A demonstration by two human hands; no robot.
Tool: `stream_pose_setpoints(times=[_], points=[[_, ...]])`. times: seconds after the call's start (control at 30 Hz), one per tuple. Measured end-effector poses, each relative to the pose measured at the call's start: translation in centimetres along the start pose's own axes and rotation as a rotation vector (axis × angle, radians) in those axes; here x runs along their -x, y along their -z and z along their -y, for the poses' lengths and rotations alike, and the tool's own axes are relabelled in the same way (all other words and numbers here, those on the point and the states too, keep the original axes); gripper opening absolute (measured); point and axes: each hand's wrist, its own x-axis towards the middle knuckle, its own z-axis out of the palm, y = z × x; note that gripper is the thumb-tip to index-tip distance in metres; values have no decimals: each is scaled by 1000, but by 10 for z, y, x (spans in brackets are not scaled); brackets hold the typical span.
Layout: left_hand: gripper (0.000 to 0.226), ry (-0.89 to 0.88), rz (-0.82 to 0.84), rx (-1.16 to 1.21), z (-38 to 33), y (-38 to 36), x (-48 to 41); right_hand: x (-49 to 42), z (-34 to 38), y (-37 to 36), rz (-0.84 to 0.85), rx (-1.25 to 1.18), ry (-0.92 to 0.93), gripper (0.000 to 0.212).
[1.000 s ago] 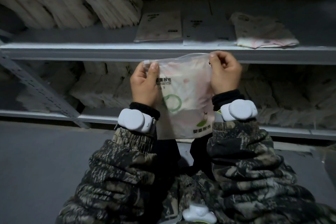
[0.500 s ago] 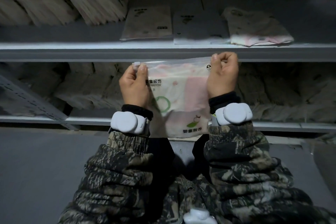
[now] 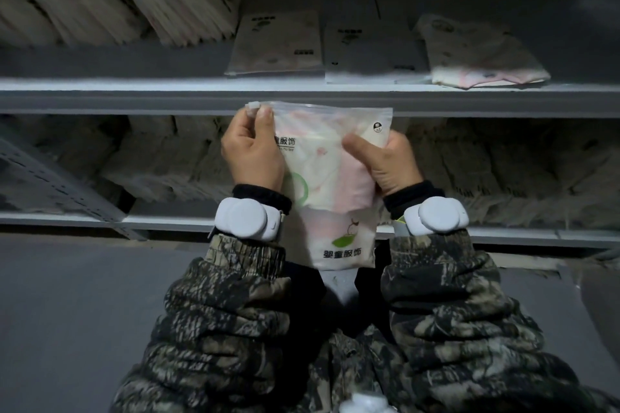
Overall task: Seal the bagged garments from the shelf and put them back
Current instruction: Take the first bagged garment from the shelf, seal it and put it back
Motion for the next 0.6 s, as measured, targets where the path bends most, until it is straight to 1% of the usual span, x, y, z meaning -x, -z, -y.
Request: stream_pose_setpoints(times=[0.07, 0.13, 0.17, 0.27, 0.37, 0.43, 0.47, 0.5, 0.57, 0.6], points=[[29, 13, -13, -25, 3, 1, 0, 0, 3, 1, -62, 87, 74, 26], [30, 8, -18, -82, 5, 2, -1, -1, 6, 1, -135, 134, 140, 31], [31, -5, -20, -115, 6, 3, -2, -2, 7, 0, -168, 147, 160, 30], [32, -57, -12, -199, 7, 6, -4, -6, 7, 0, -237, 159, 200, 15], [34, -62, 22, -225, 8, 7, -6, -9, 2, 1, -304, 167, 224, 10], [33, -27, 48, -193, 9, 6, -8, -12, -4, 3, -343, 208, 232, 38], [30, 0, 63, -158, 9, 5, -8, -13, -6, 4, -355, 227, 236, 47], [24, 24, 76, -129, 9, 5, -8, -15, -7, 4, -366, 238, 234, 46], [14, 34, 91, -104, 11, 3, -8, -17, -4, 3, -399, 262, 220, 28], [11, 28, 91, -99, 11, 3, -7, -17, -1, 2, -416, 296, 225, 25]])
